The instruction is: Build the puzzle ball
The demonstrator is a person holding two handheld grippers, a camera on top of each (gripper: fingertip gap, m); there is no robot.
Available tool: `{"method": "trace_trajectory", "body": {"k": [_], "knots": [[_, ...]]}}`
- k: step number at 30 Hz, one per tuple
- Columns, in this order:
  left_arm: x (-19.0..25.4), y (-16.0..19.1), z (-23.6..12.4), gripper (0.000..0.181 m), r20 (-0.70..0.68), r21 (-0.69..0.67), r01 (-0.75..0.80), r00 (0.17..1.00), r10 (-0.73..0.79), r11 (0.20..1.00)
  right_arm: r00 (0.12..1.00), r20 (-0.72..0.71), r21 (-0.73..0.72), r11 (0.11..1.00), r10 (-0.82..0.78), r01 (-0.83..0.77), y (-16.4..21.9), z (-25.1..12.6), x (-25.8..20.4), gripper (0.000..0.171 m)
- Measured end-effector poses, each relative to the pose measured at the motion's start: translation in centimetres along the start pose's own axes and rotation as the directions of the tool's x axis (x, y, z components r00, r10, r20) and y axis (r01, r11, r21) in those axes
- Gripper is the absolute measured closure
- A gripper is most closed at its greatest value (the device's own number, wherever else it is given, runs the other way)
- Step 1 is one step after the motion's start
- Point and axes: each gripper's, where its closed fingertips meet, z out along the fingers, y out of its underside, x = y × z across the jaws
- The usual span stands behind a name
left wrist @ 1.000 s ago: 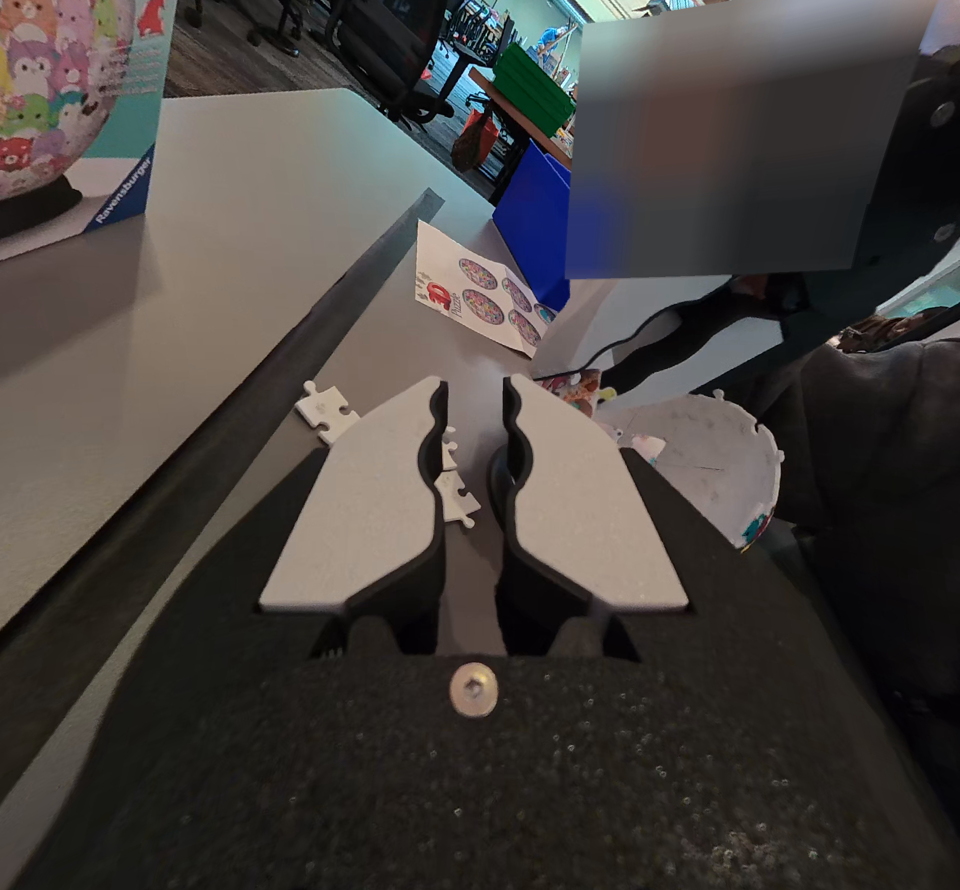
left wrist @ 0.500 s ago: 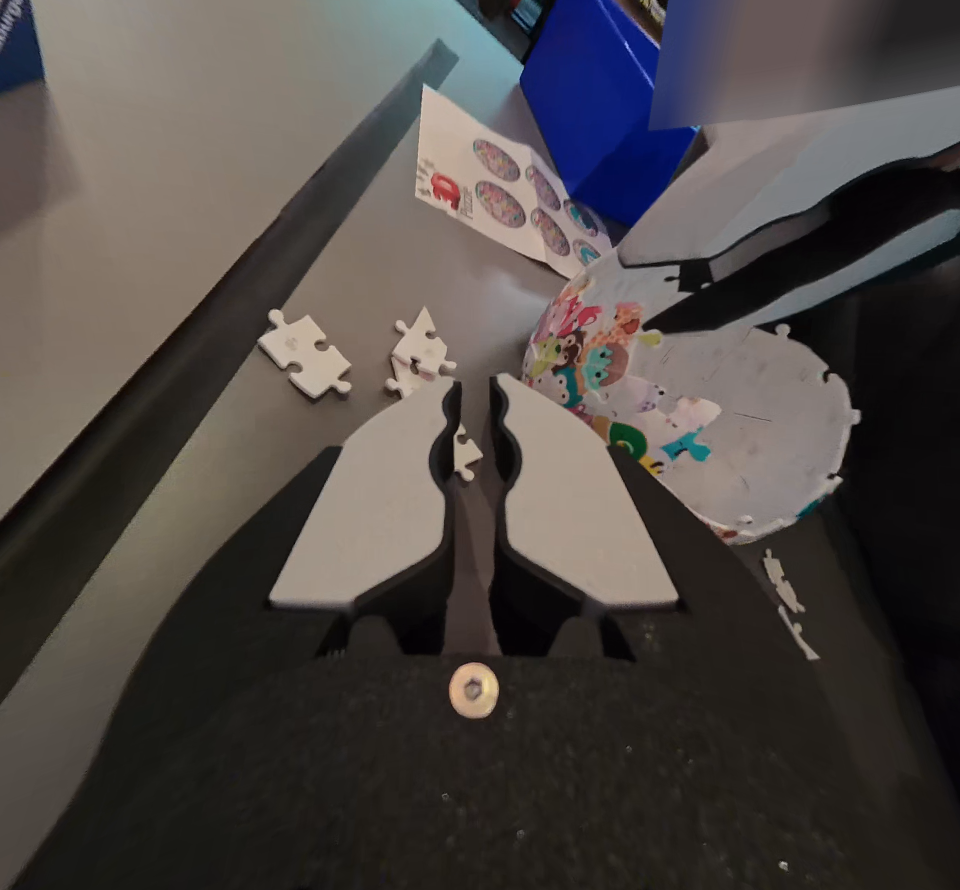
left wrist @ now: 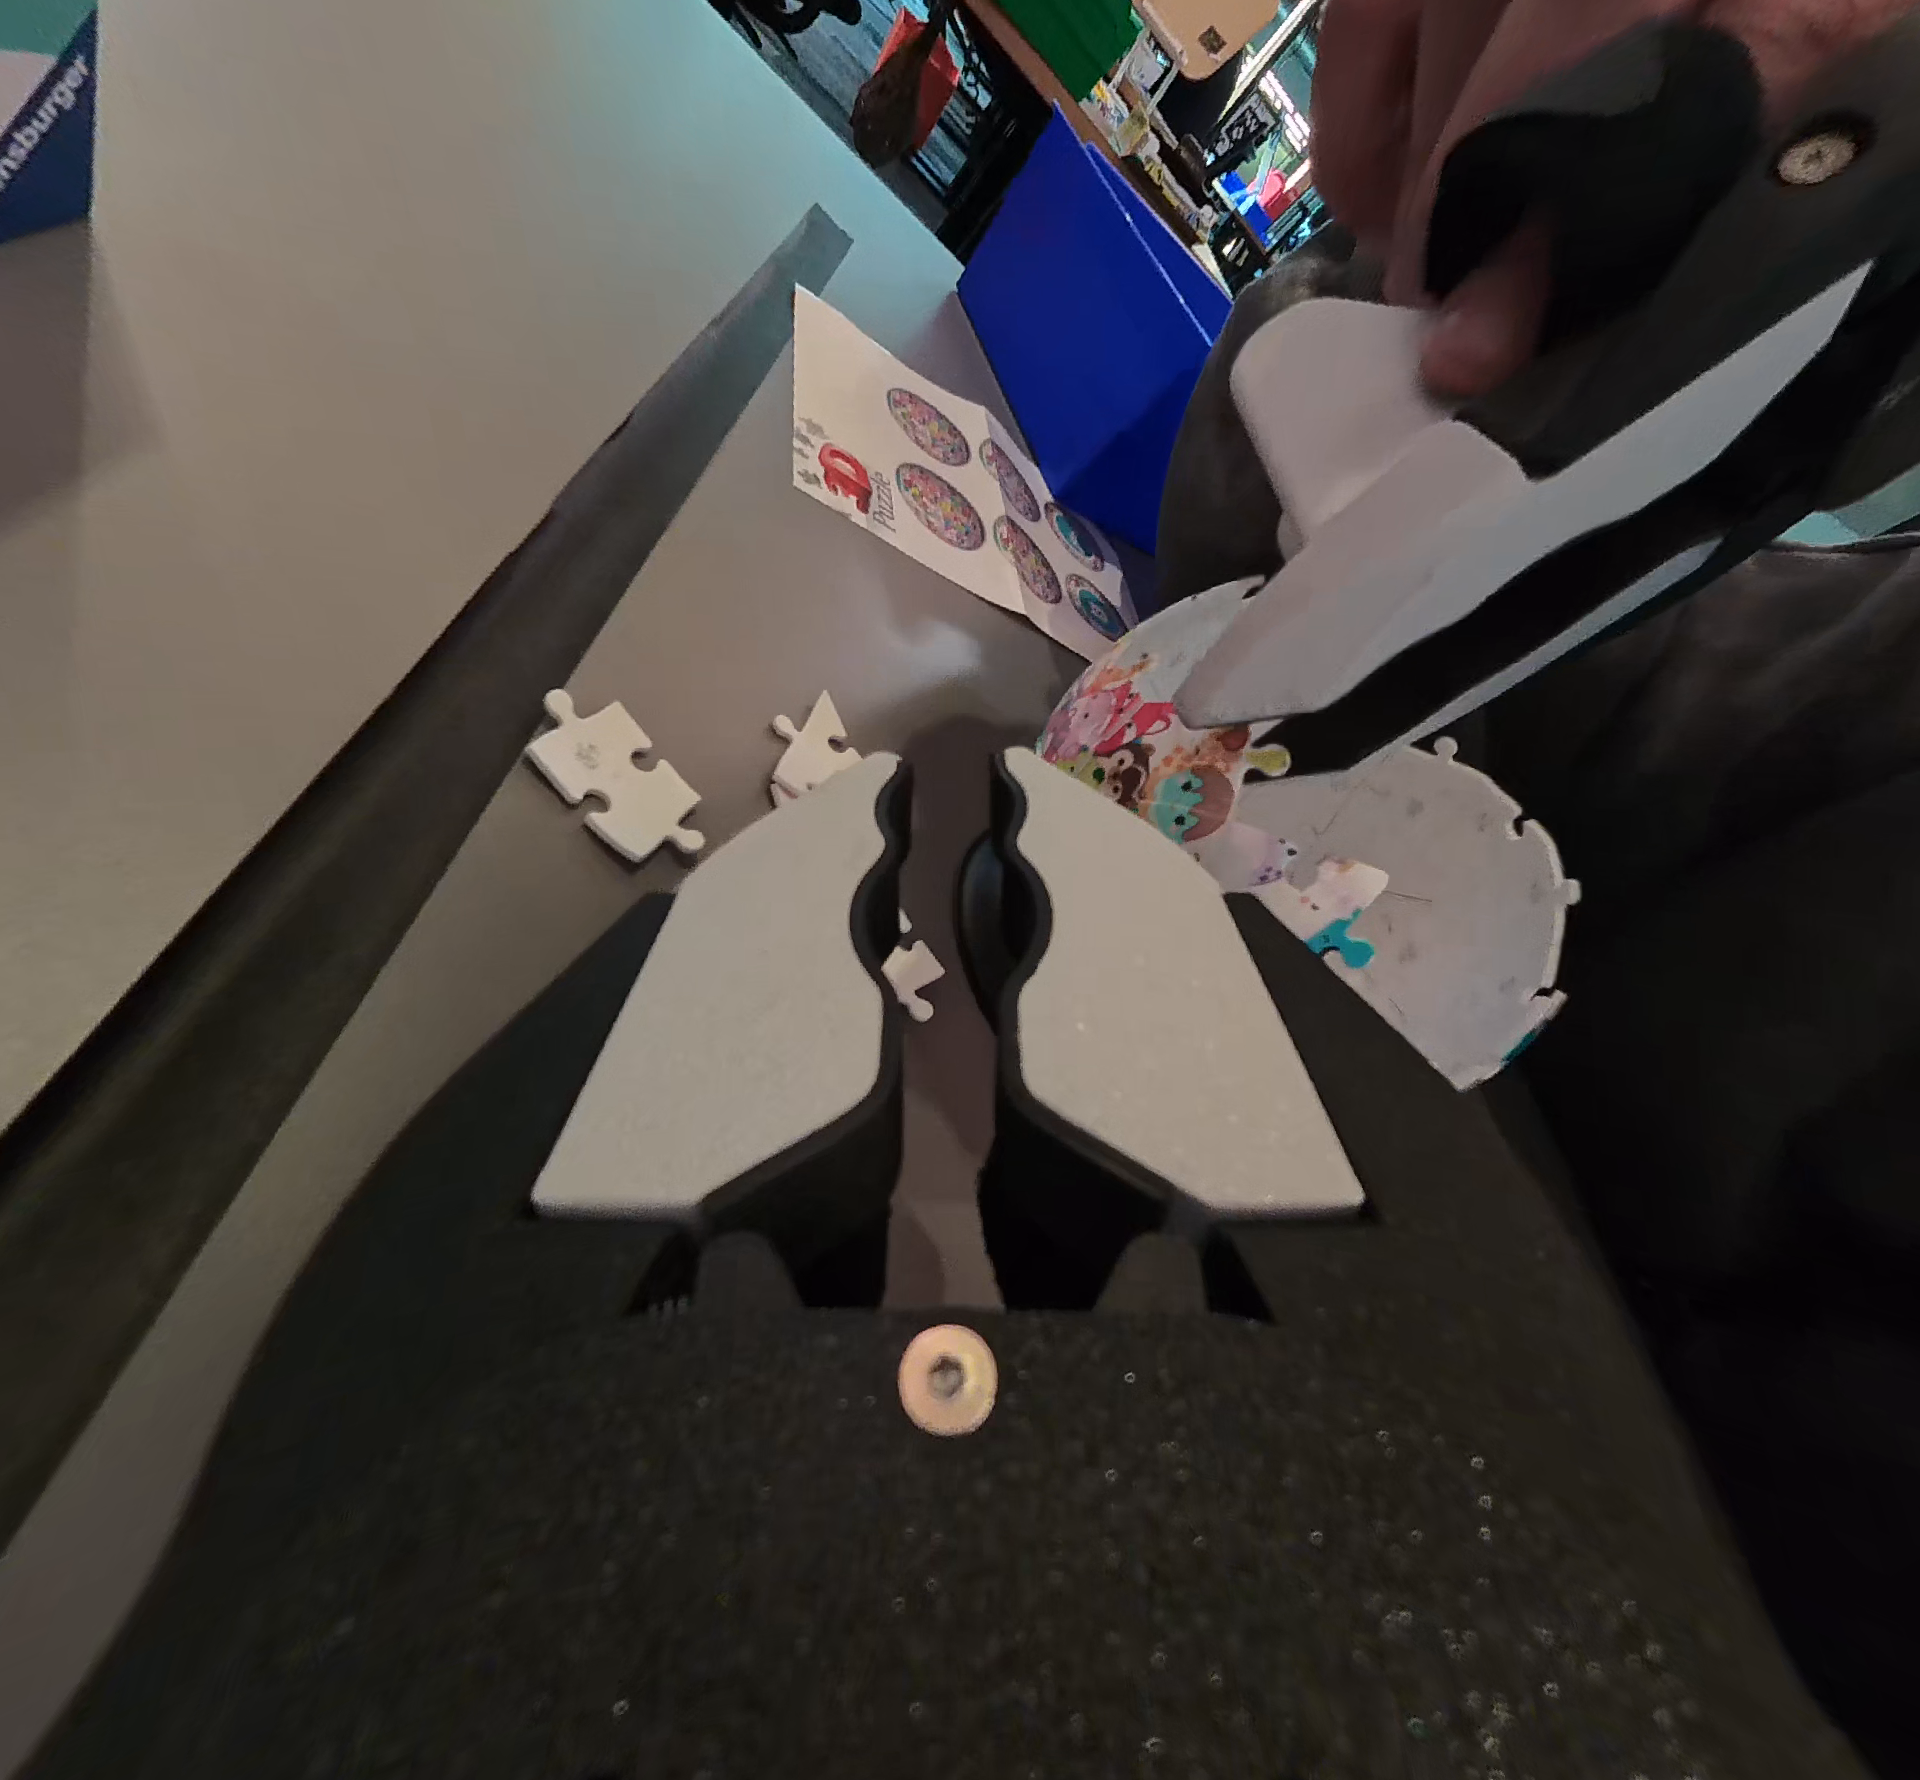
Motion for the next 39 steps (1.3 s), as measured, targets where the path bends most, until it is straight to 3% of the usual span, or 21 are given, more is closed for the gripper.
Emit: {"method": "trace_trajectory", "body": {"k": [6,10,18,20,23,25,31,39], "knots": [[-0.1,-0.1,-0.1,0.167,0.0,0.006,0.006,1.0,-0.006,1.0,0.994,0.034,-0.008,0.995,0.1,-0.1,1.8,0.8,-0.3,0.147],[0.1,-0.1,-0.2,0.165,-0.009,0.015,0.004,1.0,-0.004,1.0,0.979,-0.002,-0.088,0.976,0.202,-0.201,1.9,0.0,-0.3,0.149],[1.3,-0.4,-1.2,0.165,-0.062,0.093,0.01,0.998,-0.004,0.996,0.875,-0.157,0.084,0.889,0.458,-0.451,1.4,-4.1,1.2,0.145],[1.3,-0.3,-1.1,0.164,-0.061,0.082,0.012,0.998,-0.007,0.997,0.879,-0.155,0.076,0.893,0.45,-0.444,1.5,-3.4,0.6,0.137],[1.3,0.0,-0.8,0.164,-0.055,0.059,0.003,0.998,0.0,0.998,0.883,-0.173,0.101,0.9,0.436,-0.424,1.2,-2.7,0.6,0.152],[1.4,0.1,-0.7,0.163,-0.05,0.052,-0.006,0.999,0.008,0.999,0.863,-0.114,0.104,0.87,0.492,-0.482,1.1,-1.7,0.2,0.149],[1.5,0.5,-0.4,0.163,-0.046,0.022,-0.012,0.999,0.013,1.0,0.87,-0.078,-0.029,0.871,0.488,-0.491,2.1,0.0,-0.6,0.147],[1.4,0.7,-0.2,0.163,-0.043,0.004,-0.007,0.999,0.008,1.0,0.876,-0.045,-0.088,0.871,0.48,-0.482,2.0,0.8,-0.8,0.152]]}}
